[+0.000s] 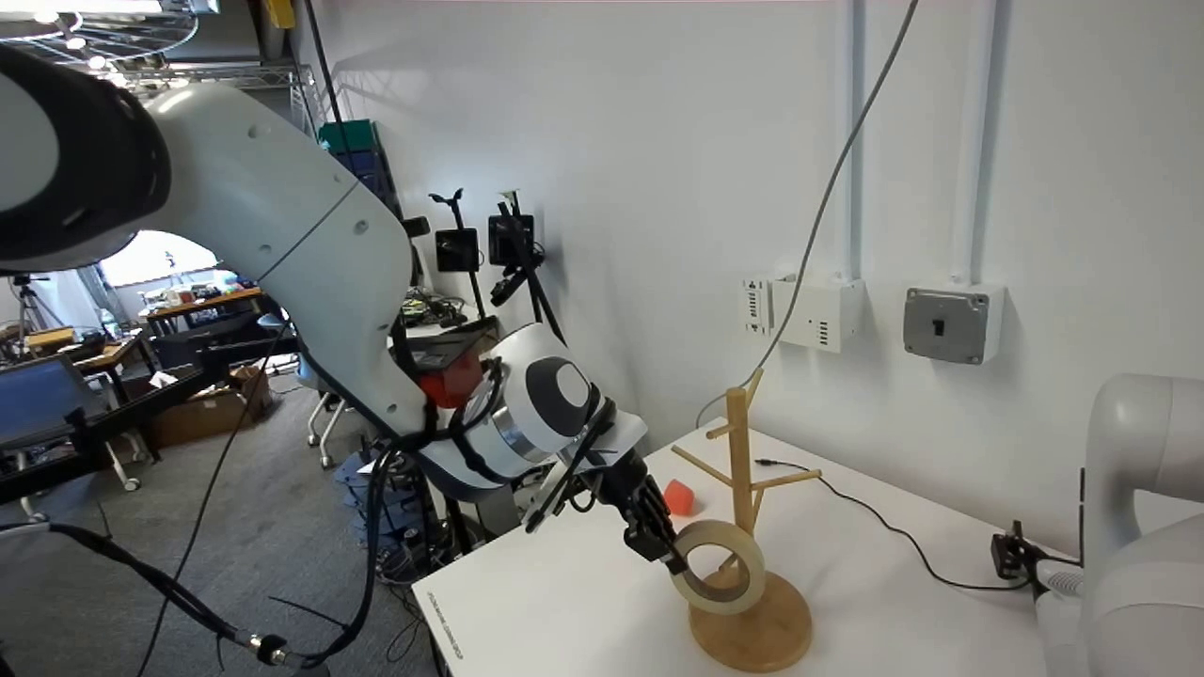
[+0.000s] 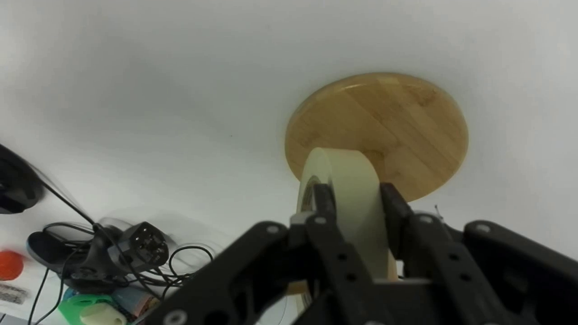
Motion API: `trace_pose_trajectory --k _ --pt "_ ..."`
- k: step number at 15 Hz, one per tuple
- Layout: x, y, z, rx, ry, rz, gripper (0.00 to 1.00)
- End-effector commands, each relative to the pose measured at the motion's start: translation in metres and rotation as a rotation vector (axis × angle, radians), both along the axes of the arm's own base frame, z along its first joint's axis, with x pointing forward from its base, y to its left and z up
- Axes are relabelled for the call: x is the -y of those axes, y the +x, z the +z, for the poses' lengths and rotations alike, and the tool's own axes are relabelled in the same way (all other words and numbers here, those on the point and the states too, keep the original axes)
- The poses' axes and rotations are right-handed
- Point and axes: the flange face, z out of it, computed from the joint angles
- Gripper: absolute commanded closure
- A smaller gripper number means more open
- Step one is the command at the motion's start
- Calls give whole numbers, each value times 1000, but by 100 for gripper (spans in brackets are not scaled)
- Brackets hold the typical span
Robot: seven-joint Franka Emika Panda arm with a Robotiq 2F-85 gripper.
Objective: Remove the tape from wooden hanger
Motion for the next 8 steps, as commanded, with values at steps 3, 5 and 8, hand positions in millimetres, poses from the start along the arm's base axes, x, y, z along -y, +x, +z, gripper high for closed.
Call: trace_pose_trajectory --k 3,5,8 --pt "-5 -16 6 -76 90 56 92" --pt "-7 -6 -3 -62 55 28 70" --pt "-8 -10 -1 -76 67 39 70"
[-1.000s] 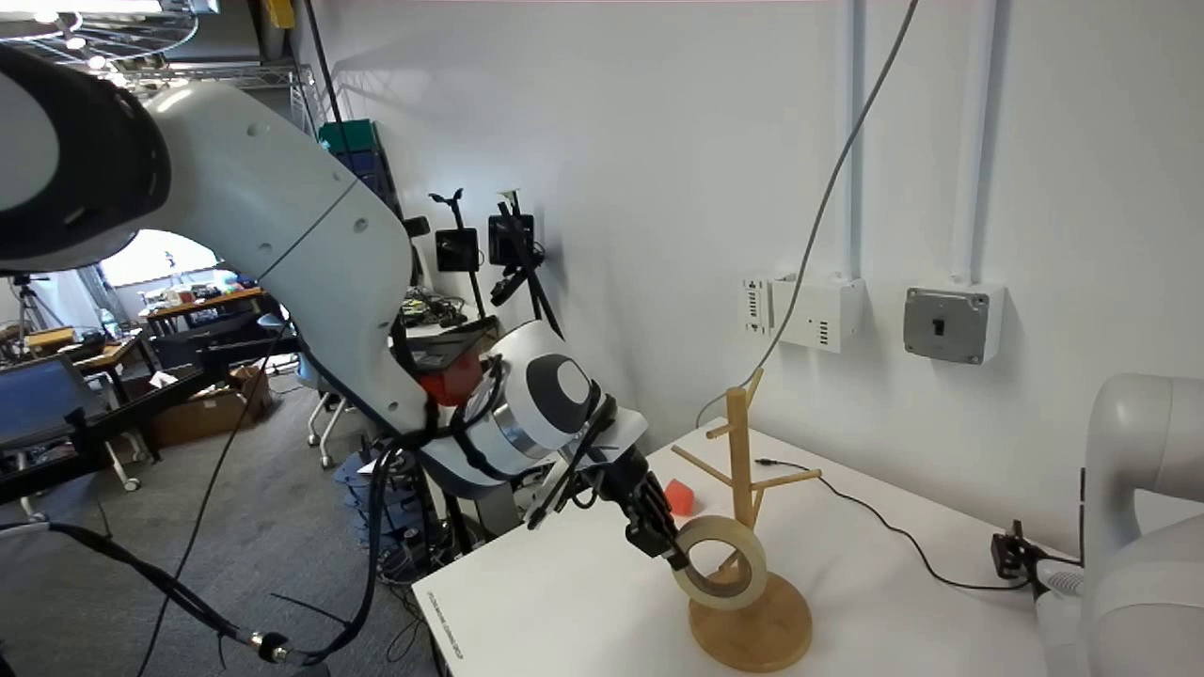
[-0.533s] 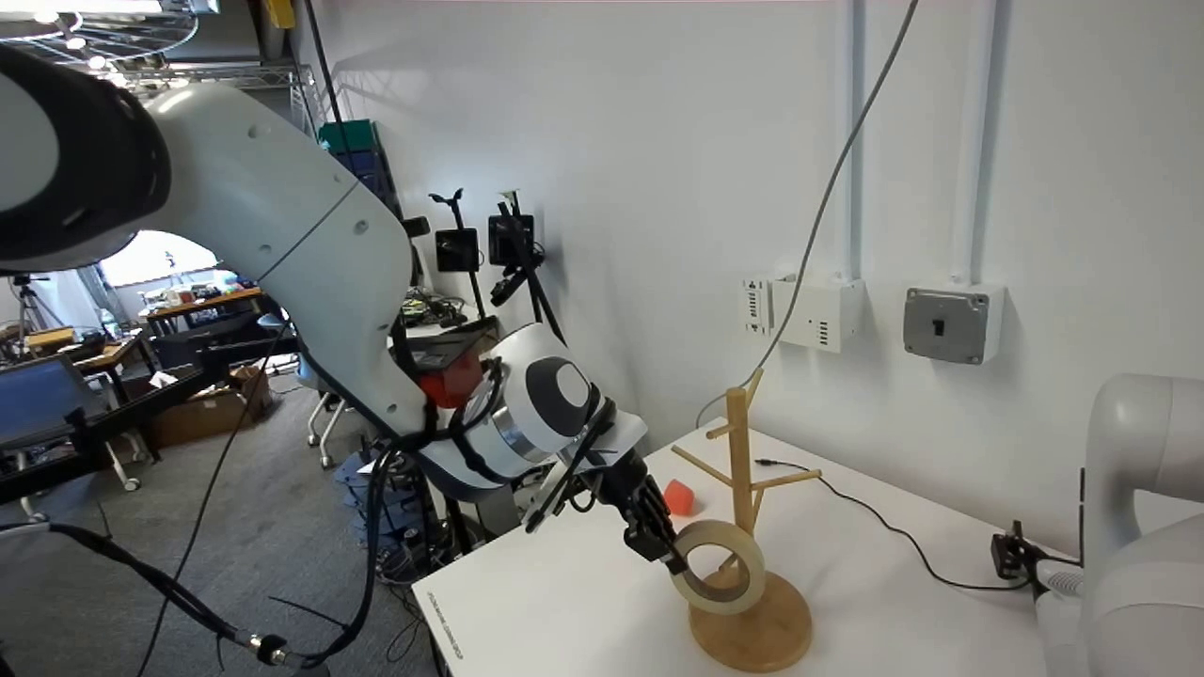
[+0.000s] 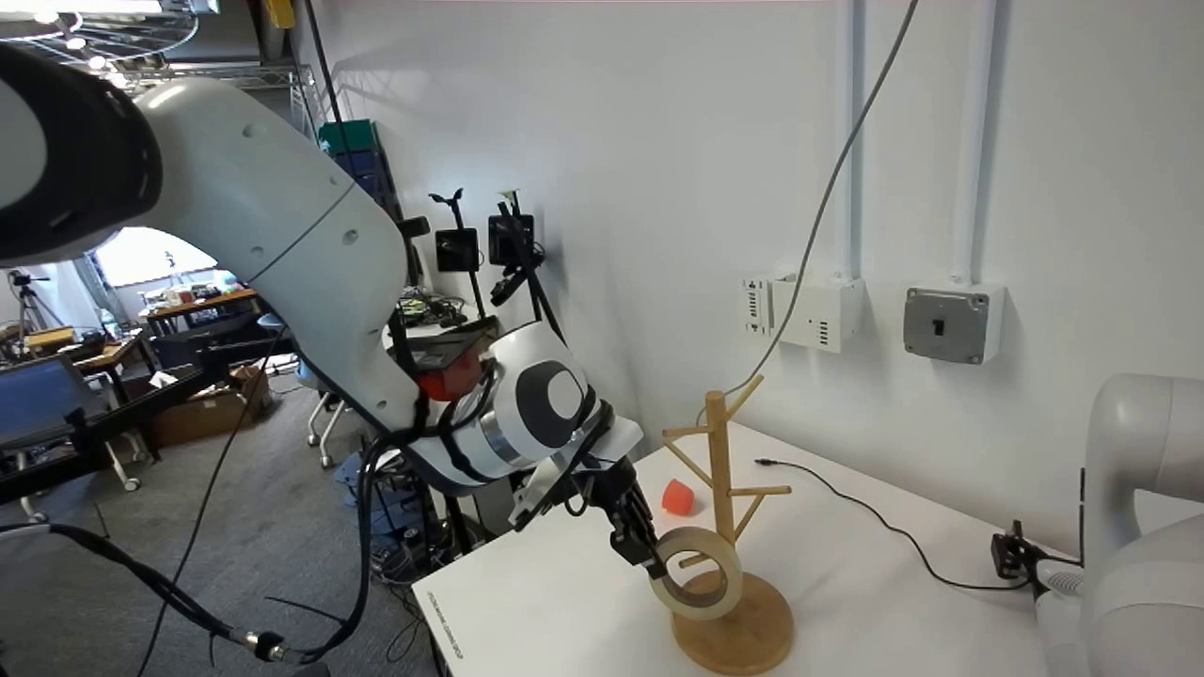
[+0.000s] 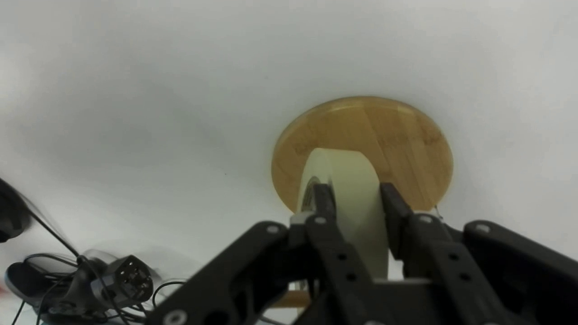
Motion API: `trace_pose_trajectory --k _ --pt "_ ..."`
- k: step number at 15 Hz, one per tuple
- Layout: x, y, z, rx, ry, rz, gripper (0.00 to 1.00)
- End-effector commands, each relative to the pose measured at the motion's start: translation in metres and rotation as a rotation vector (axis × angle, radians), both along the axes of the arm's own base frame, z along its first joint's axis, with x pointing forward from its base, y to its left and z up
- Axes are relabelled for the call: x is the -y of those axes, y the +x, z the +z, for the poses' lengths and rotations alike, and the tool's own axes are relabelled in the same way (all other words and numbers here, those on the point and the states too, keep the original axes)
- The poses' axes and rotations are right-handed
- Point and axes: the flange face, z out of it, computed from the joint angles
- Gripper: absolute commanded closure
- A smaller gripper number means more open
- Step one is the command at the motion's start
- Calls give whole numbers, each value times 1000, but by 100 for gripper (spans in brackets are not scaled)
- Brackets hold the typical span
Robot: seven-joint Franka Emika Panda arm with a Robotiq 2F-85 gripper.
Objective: Remove the tape from wooden hanger
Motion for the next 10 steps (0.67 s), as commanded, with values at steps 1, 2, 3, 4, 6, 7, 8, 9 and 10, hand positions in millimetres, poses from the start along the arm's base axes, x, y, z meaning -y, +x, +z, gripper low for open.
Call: trace_pose_trajectory --k 1,2,3,4,6,7,8,9,10 --pt "0 0 0 -1 1 0 70" --pt "0 0 0 -2 1 1 70" --pt "0 0 0 -2 1 1 70" --pt "0 0 0 -2 1 1 70" --pt "0 -1 0 -2 1 1 70" --pt "0 -1 0 -2 1 1 70" --pt "0 -1 0 -2 1 1 92" --pt "0 0 1 7 -8 5 92" --pt "1 1 1 14 -16 5 92"
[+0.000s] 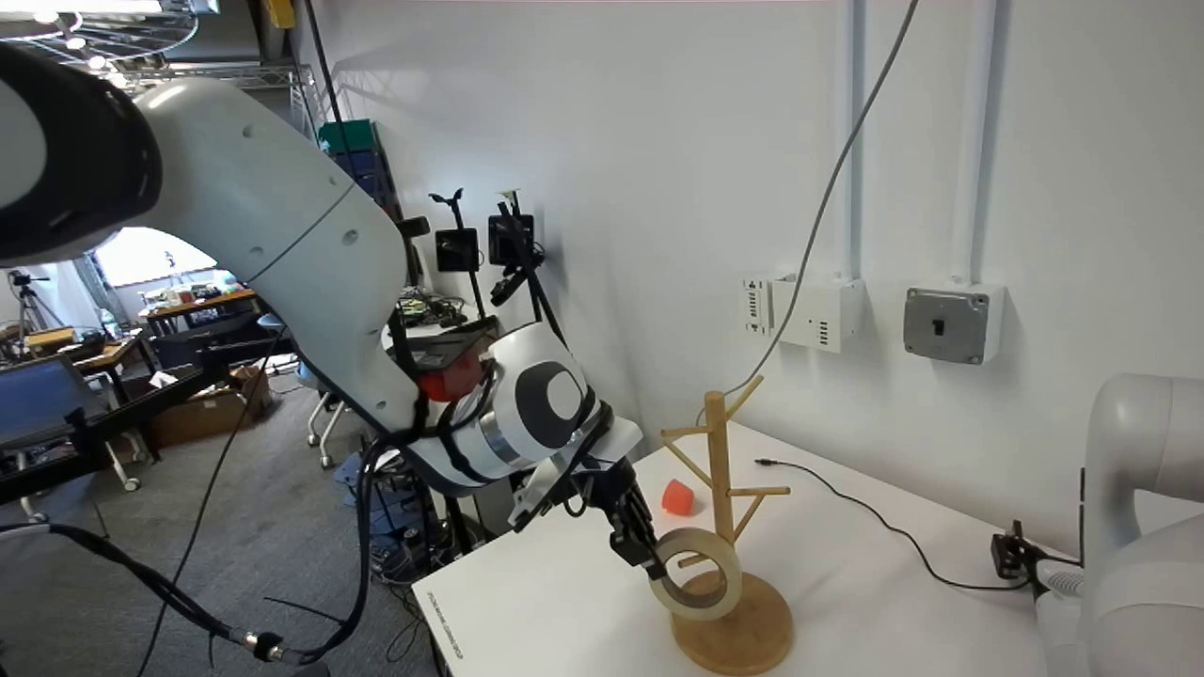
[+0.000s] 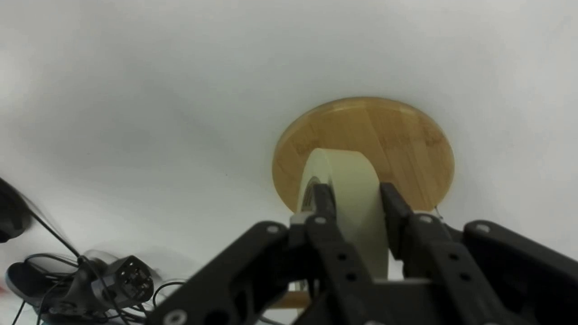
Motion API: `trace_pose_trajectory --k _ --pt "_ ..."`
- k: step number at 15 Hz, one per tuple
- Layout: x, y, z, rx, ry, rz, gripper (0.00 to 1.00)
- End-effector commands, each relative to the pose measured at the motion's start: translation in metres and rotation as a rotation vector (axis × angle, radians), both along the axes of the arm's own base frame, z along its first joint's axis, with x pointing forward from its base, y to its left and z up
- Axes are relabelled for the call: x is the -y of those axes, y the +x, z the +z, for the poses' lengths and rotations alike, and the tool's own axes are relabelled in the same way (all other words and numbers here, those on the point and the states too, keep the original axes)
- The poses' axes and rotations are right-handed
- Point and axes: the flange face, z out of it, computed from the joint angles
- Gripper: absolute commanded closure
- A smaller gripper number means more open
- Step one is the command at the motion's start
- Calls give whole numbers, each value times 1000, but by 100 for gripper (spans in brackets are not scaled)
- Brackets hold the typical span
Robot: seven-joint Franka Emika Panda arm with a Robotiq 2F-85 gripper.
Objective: Remove the tape from wooden hanger
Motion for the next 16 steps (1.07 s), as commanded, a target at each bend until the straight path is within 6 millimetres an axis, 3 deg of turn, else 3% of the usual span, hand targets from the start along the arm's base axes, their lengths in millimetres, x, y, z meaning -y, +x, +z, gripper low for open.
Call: trace_pose_trajectory --k 1,16 --pt "2 3 2 29 -17 2 92" --pt "-2 1 -4 63 1 56 92"
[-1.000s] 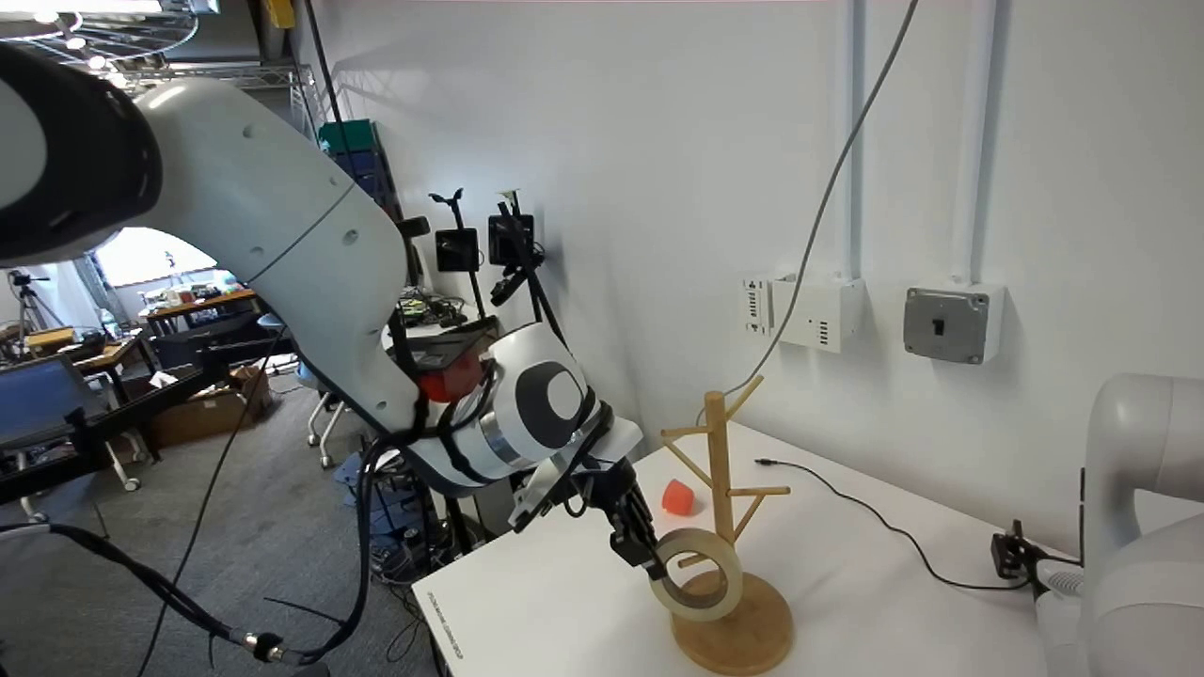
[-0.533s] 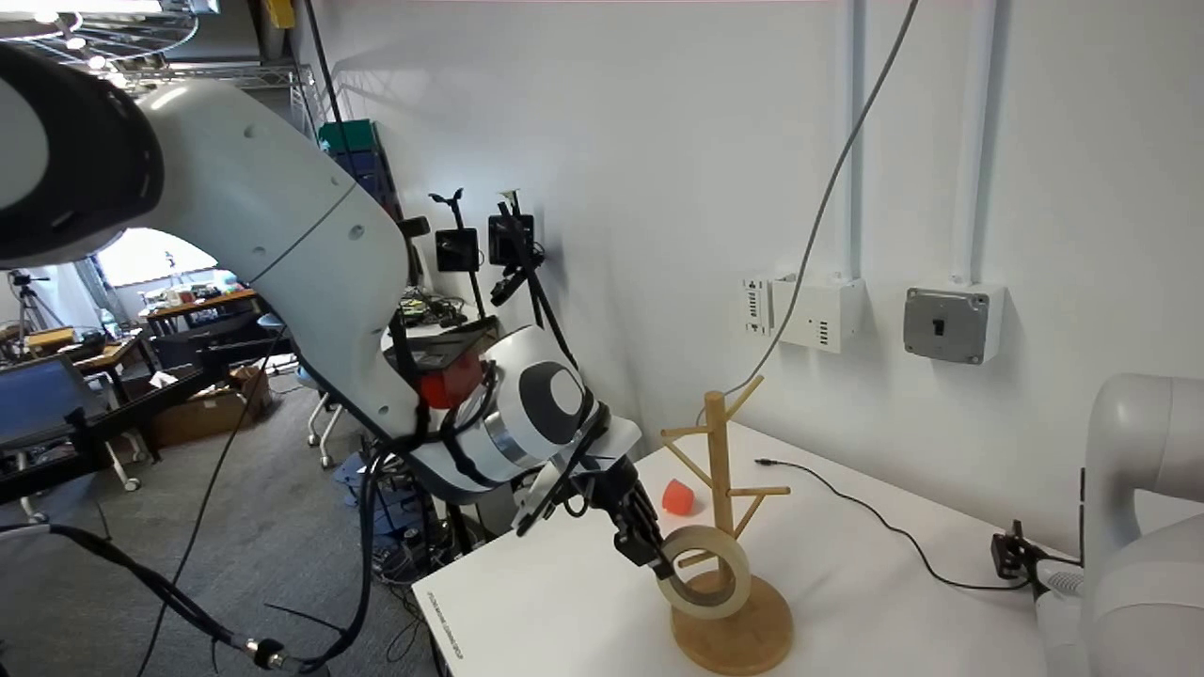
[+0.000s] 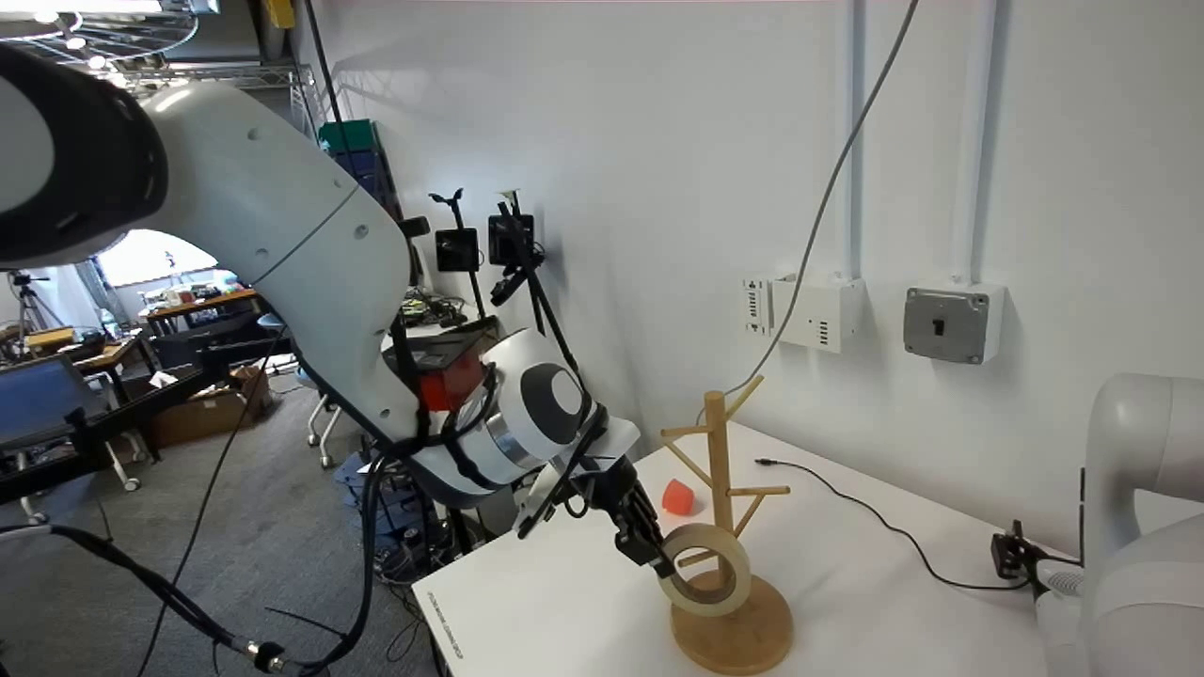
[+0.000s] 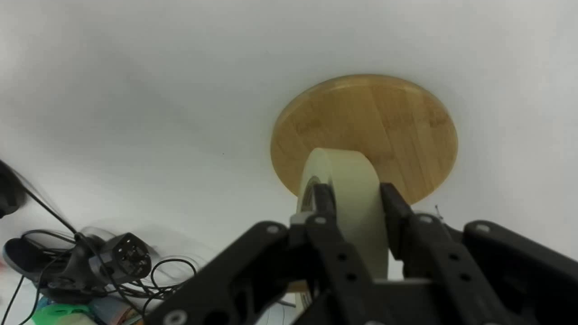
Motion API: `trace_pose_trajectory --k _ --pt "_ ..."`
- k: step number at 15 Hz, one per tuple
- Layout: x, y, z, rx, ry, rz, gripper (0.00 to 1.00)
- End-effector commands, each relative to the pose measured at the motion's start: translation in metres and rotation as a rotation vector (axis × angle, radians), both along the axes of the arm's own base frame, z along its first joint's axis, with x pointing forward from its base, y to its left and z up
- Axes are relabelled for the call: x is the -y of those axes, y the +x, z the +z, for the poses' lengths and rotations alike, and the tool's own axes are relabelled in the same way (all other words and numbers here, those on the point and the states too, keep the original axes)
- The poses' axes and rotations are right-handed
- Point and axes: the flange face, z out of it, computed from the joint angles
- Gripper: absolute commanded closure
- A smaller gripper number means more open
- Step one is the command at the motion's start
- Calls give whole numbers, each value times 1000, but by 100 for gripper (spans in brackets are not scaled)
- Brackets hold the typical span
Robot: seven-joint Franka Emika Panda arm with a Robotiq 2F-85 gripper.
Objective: Remove the tape from wooden hanger
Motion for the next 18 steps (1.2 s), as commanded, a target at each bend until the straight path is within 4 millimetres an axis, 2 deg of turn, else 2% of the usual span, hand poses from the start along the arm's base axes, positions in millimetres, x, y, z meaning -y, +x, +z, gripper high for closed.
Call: trace_pose_trajectory --k 1,8,18 --pt "-2 0 -2 4 56 48 92" --pt "-3 3 -2 32 63 50 92" --pt "0 14 4 181 117 21 92"
